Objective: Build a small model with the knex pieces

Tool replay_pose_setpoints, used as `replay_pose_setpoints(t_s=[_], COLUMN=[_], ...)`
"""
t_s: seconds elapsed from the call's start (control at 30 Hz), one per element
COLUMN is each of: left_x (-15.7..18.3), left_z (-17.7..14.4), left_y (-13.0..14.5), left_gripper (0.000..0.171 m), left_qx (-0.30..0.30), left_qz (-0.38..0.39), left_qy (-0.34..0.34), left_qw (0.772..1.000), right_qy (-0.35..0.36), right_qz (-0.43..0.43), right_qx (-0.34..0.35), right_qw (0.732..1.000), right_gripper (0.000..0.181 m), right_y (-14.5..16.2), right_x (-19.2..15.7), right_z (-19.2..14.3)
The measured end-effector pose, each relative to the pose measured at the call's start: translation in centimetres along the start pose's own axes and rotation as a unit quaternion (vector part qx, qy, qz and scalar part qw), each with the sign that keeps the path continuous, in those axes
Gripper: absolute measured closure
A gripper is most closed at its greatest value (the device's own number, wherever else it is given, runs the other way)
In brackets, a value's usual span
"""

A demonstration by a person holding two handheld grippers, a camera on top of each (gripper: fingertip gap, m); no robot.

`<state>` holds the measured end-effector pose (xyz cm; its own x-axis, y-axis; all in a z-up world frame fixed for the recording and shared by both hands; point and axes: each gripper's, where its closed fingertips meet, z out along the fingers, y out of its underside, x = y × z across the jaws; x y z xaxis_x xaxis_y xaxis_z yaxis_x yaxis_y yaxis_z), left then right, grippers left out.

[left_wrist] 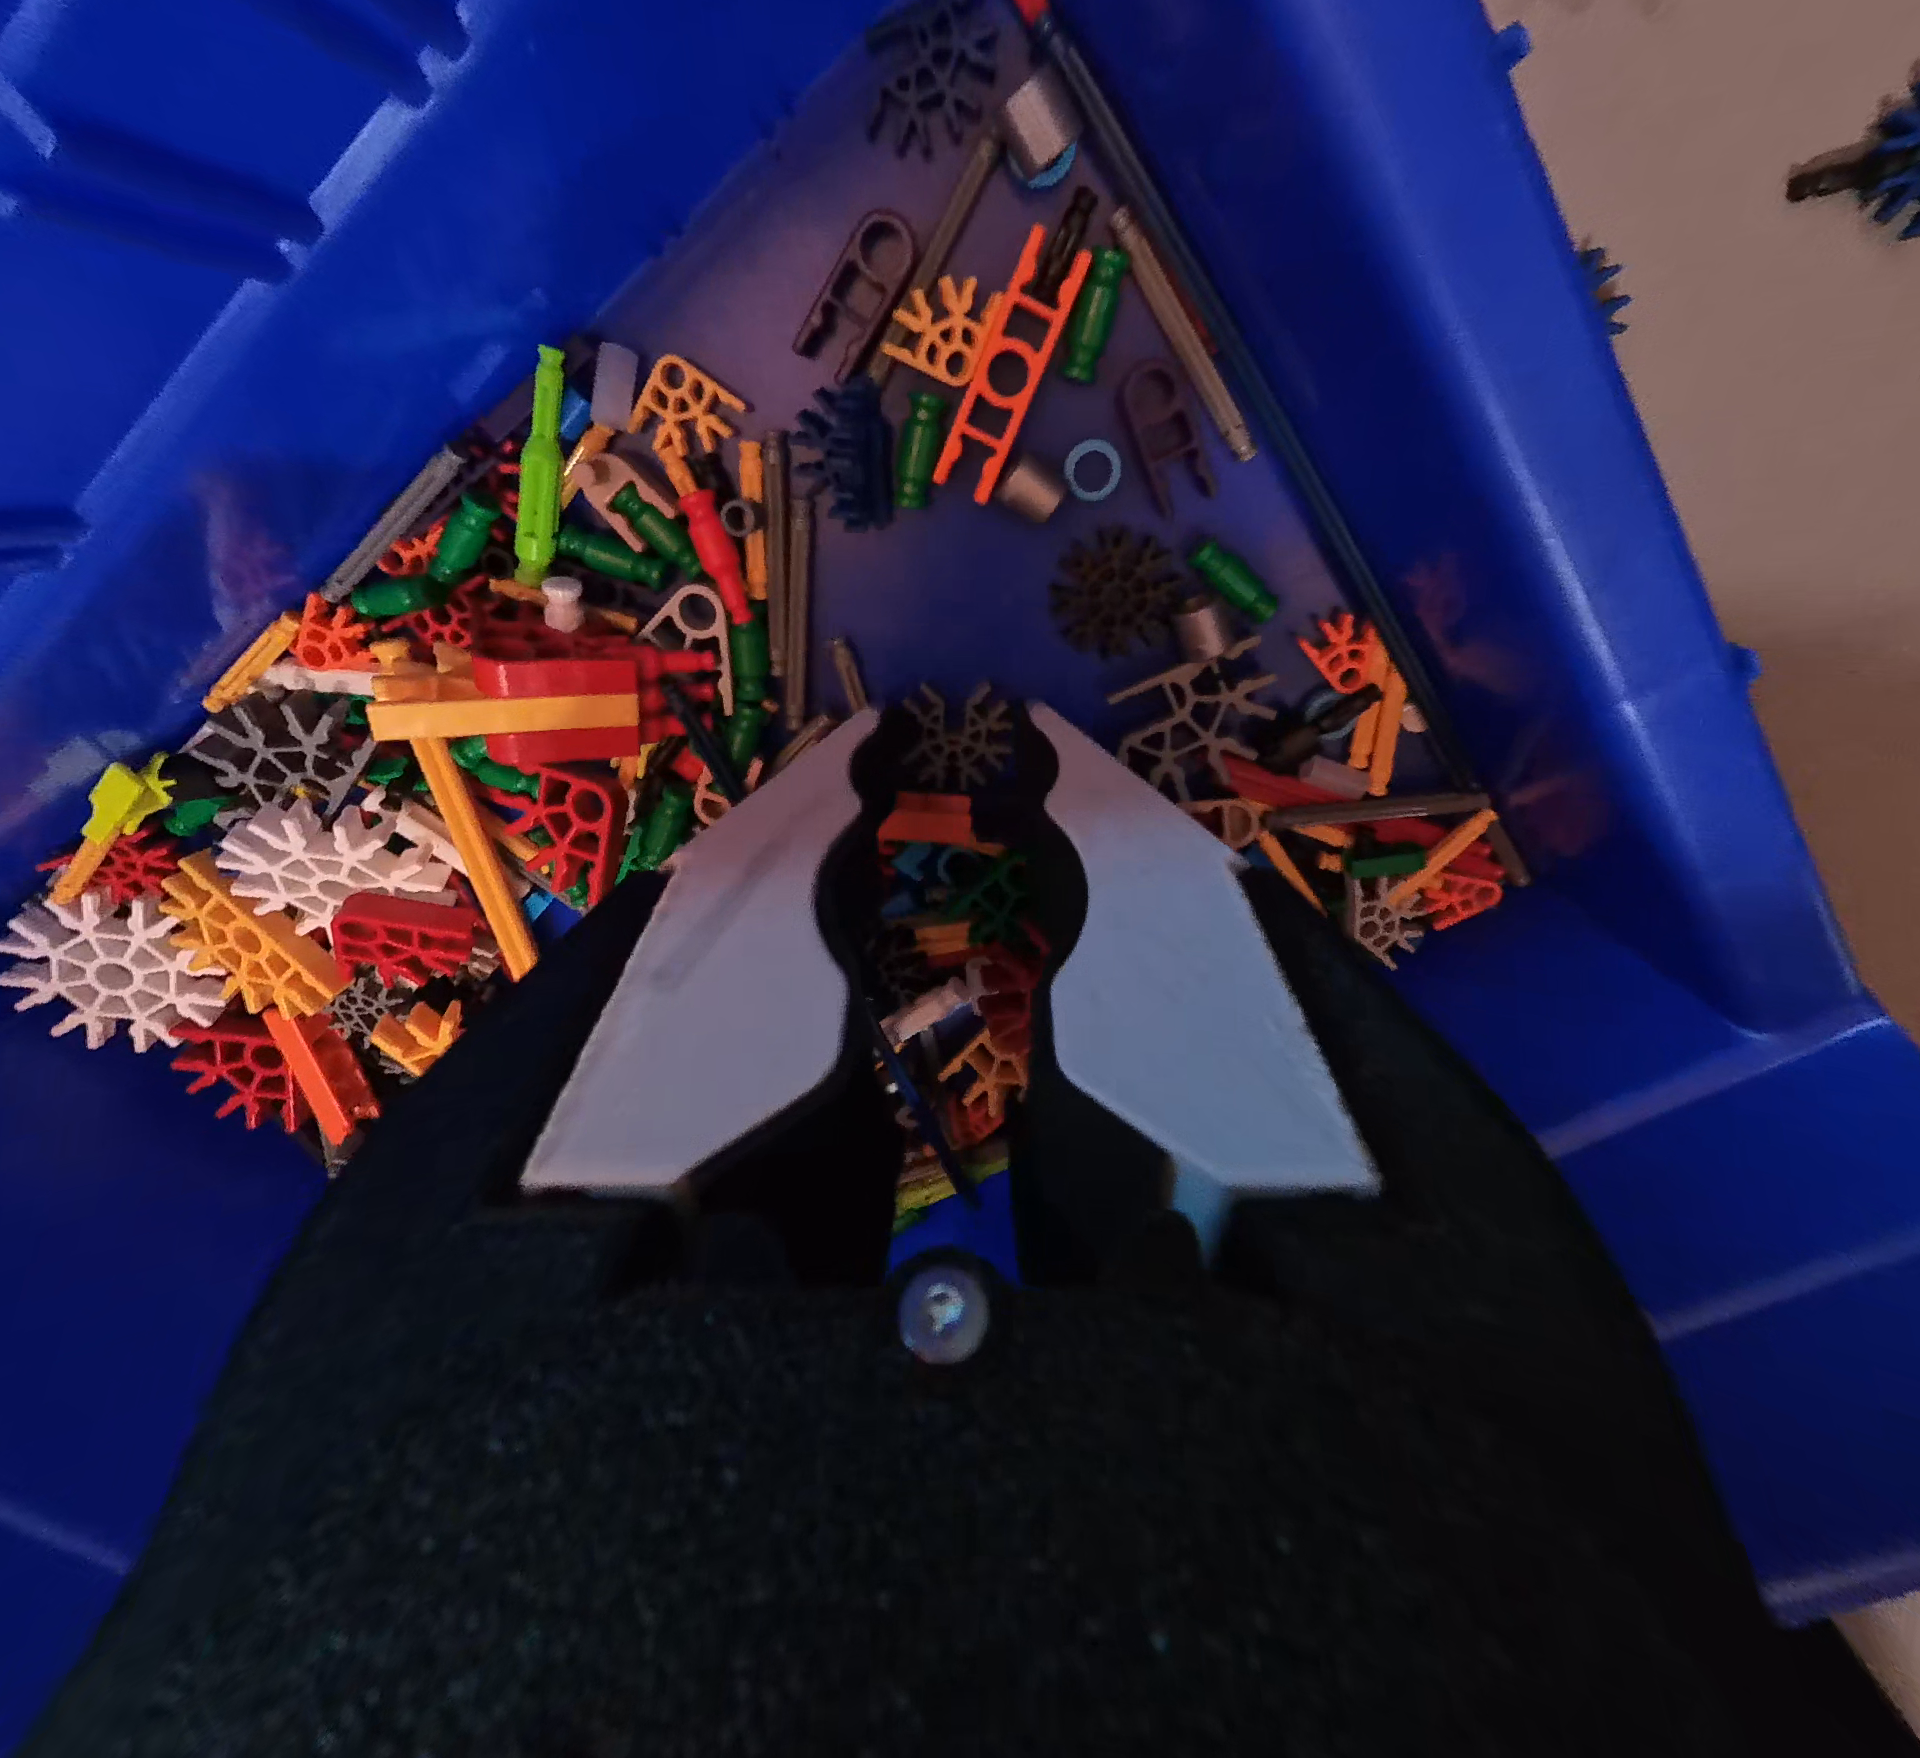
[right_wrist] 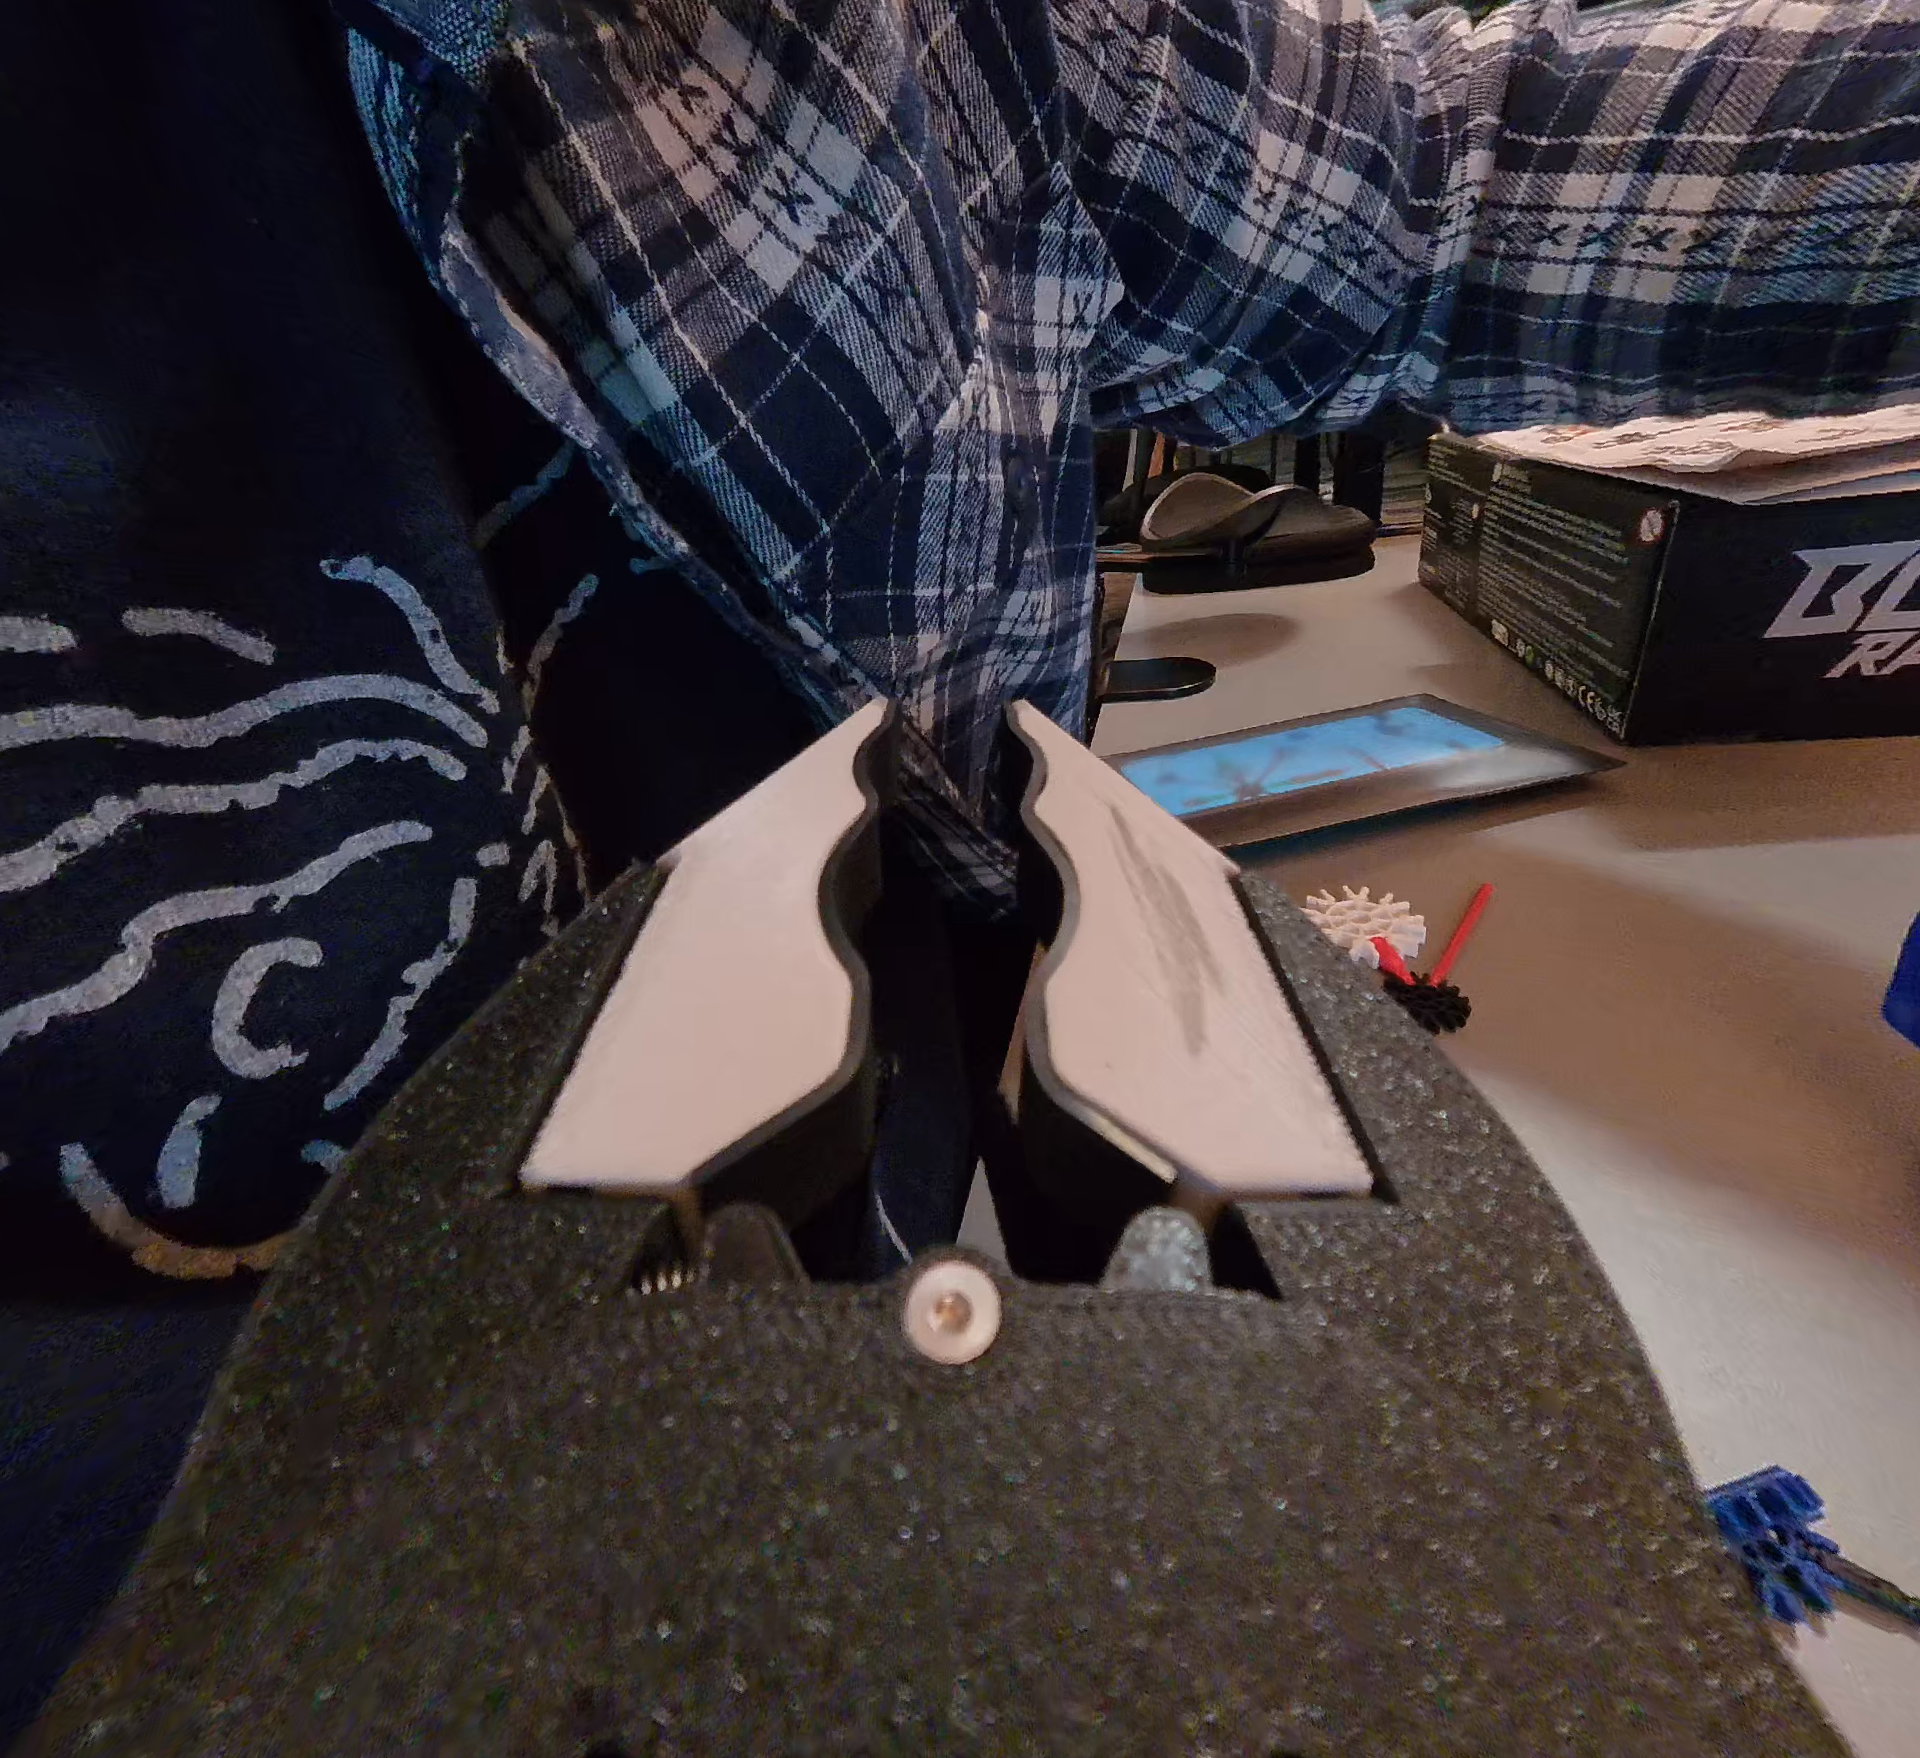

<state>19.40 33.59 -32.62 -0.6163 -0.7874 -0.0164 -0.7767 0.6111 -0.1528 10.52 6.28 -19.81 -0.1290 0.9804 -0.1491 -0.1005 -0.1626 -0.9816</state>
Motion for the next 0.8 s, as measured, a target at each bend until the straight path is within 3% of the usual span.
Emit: replay_pose_setpoints(t_s=[0.2,0.3,0.53,0.8], left_x=[0.3,-0.1,0.3,0.5], left_z=[-0.1,-1.3,-2.9,-1.1], left_y=[-0.6,-1.6,-1.6,-0.7], left_gripper=[0.152,0.171,0.171,0.146], left_qx=[0.016,0.052,0.060,0.011], left_qz=[0.005,-0.004,-0.013,-0.010], left_qy=[-0.007,-0.026,-0.057,-0.037], left_qw=[1.000,0.998,0.997,0.999], right_qy=[0.000,0.000,0.001,0.003], right_qz=[0.000,0.002,0.002,0.001], right_qx=[0.000,0.003,0.005,0.004], right_qw=[1.000,1.000,1.000,1.000], right_gripper=[0.162,0.163,0.163,0.163], right_y=[0.0,-0.1,-0.2,-0.1], right_x=[0.0,0.1,0.2,0.3], right_z=[0.0,-0.1,-0.1,-0.1])
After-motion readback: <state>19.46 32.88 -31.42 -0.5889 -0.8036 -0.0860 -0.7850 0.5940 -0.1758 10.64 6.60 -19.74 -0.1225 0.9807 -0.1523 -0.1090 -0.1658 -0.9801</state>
